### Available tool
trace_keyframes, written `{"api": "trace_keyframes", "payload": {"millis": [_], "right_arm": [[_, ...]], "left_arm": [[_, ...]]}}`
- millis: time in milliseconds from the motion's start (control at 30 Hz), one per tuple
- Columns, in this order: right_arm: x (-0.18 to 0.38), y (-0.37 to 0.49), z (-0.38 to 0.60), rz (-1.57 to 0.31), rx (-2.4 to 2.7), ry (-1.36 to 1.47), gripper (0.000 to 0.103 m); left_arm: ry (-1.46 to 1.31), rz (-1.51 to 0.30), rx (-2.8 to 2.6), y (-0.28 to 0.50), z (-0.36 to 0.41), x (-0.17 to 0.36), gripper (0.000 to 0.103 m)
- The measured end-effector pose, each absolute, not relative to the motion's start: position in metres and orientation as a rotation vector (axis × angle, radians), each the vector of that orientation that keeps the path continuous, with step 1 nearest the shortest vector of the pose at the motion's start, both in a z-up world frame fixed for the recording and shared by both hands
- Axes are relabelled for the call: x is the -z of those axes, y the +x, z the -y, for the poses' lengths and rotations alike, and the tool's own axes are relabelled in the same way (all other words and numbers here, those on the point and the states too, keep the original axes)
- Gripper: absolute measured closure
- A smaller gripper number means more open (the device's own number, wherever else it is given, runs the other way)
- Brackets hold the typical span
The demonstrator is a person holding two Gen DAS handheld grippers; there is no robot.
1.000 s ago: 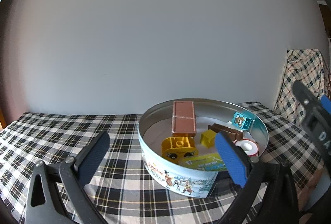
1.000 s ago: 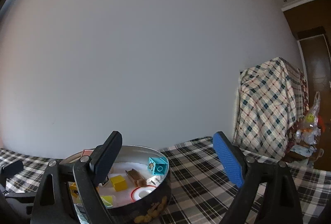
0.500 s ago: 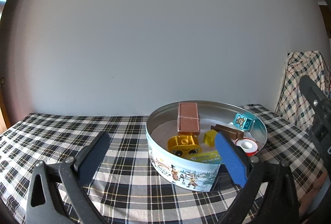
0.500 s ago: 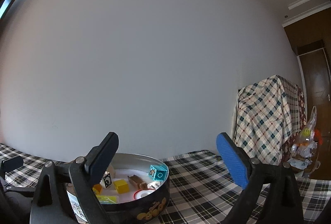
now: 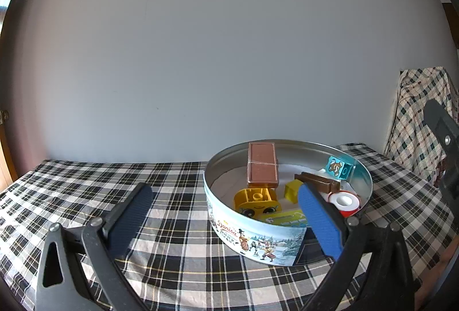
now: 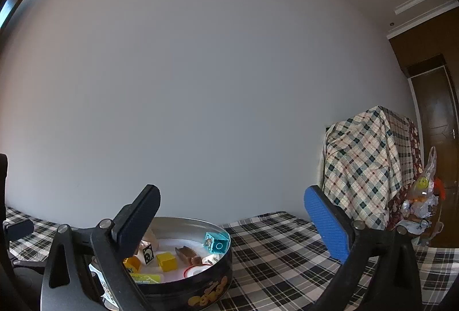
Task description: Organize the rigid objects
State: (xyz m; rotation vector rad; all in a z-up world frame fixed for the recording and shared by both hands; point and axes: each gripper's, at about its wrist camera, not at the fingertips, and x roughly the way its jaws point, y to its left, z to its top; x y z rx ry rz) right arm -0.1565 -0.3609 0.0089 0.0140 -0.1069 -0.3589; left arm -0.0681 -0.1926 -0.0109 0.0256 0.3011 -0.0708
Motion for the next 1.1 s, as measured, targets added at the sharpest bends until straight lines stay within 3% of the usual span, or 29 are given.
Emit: {"api": "trace_keyframes", "payload": {"millis": [1100], "right_arm": [[-0.0062,-0.1537,0.3596,0.095,0.366,0.030,0.001]], "left_arm": [[0.002,-0.335,0.081,-0.0659,0.1925,0.0118,0.000]]}}
